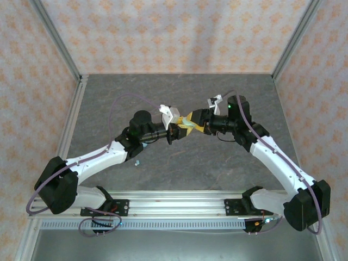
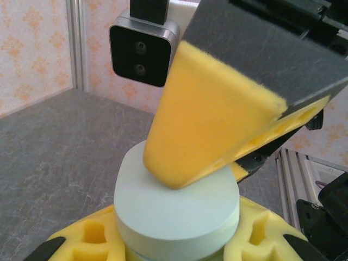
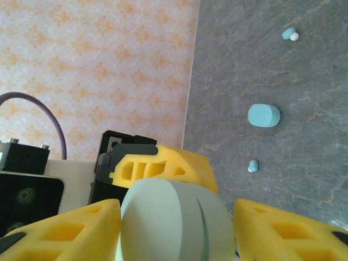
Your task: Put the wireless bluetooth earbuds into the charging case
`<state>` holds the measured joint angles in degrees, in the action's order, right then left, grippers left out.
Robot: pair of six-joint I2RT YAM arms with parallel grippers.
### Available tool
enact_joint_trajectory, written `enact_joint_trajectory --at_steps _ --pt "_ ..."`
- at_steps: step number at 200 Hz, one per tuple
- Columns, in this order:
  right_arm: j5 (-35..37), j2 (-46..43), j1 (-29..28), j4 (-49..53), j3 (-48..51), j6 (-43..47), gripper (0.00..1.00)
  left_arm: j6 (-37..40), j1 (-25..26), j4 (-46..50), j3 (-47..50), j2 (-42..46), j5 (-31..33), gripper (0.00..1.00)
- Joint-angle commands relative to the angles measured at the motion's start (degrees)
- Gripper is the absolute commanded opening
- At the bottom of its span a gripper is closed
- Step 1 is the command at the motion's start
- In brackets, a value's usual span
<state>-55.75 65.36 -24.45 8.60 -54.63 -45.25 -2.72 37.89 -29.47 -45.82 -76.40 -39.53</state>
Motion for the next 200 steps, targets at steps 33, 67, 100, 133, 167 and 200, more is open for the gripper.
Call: enact_joint_trajectory --at_steps 33,67,100,133,167,200 --pt "-1.03 0.02 -0.36 -8.00 1.85 -4.61 0.24 0.06 0.43 -1.01 -1.29 1.59 0.37 0.12" --pt "-1.21 0.29 -0.34 -12.92 3.19 -7.87 0.12 1.20 0.43 1.68 -0.95 3.33 0.97 0.31" --pt "0.76 0.11 -0.28 -13.85 2.71 -7.88 0.10 3.22 0.44 6.25 -0.28 6.32 4.22 0.57" --pt "6.15 0.67 1.01 -7.11 1.17 -4.43 0.10 5.18 -0.16 11.85 2.27 12.07 10.58 0.72" --pt "12.89 5.26 2.21 2.60 -0.68 1.83 0.10 5.01 -2.46 16.63 6.63 20.81 16.98 0.78" --pt "14.40 12.86 2.47 3.93 -2.51 6.83 0.12 4.11 -5.38 26.40 8.77 28.64 24.41 0.82"
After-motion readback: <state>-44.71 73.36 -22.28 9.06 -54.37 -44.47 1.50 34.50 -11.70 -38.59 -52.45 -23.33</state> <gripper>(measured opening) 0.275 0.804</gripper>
